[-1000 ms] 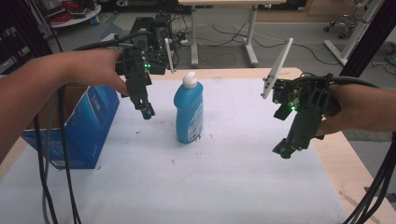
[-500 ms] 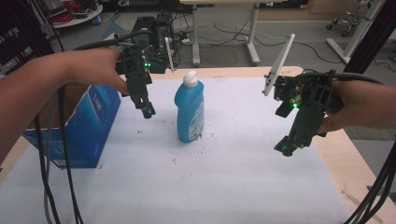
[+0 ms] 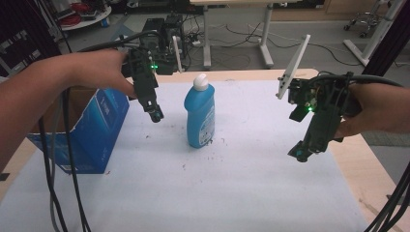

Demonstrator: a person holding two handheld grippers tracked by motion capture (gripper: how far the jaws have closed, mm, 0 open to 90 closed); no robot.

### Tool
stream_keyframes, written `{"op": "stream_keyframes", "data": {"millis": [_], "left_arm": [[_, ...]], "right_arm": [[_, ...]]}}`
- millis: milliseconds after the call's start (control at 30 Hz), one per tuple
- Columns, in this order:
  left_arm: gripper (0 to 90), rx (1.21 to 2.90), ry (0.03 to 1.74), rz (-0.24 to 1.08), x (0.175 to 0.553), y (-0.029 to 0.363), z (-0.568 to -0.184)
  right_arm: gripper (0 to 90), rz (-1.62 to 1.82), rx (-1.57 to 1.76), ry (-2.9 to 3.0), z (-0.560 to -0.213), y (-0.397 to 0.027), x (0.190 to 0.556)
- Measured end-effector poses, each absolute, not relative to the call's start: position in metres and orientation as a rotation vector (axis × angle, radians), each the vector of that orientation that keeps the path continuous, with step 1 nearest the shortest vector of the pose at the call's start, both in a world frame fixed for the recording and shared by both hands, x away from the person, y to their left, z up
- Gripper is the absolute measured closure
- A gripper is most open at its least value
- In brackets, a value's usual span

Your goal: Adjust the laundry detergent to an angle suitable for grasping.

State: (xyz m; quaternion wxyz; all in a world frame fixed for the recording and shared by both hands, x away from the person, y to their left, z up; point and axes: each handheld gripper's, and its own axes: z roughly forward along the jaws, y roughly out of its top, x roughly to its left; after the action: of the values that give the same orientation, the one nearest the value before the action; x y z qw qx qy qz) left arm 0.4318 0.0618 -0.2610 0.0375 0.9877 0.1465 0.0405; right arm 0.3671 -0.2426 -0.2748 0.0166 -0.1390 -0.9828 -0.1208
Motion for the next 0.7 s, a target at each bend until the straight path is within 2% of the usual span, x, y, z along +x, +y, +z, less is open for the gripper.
{"op": "stream_keyframes", "data": {"millis": [200, 700], "left_arm": [[1.7, 3.001, 0.525, 0.126, 0.4339, 0.0618, -0.2592], [1.7, 3.016, 0.517, 0.162, 0.4288, 0.0626, -0.2563]], "right_arm": [[1.5, -0.376, -0.427, -3.056, -0.2745, -0.2434, 0.3664], [1.5, -0.368, -0.437, -3.060, -0.2738, -0.2413, 0.3632]]}}
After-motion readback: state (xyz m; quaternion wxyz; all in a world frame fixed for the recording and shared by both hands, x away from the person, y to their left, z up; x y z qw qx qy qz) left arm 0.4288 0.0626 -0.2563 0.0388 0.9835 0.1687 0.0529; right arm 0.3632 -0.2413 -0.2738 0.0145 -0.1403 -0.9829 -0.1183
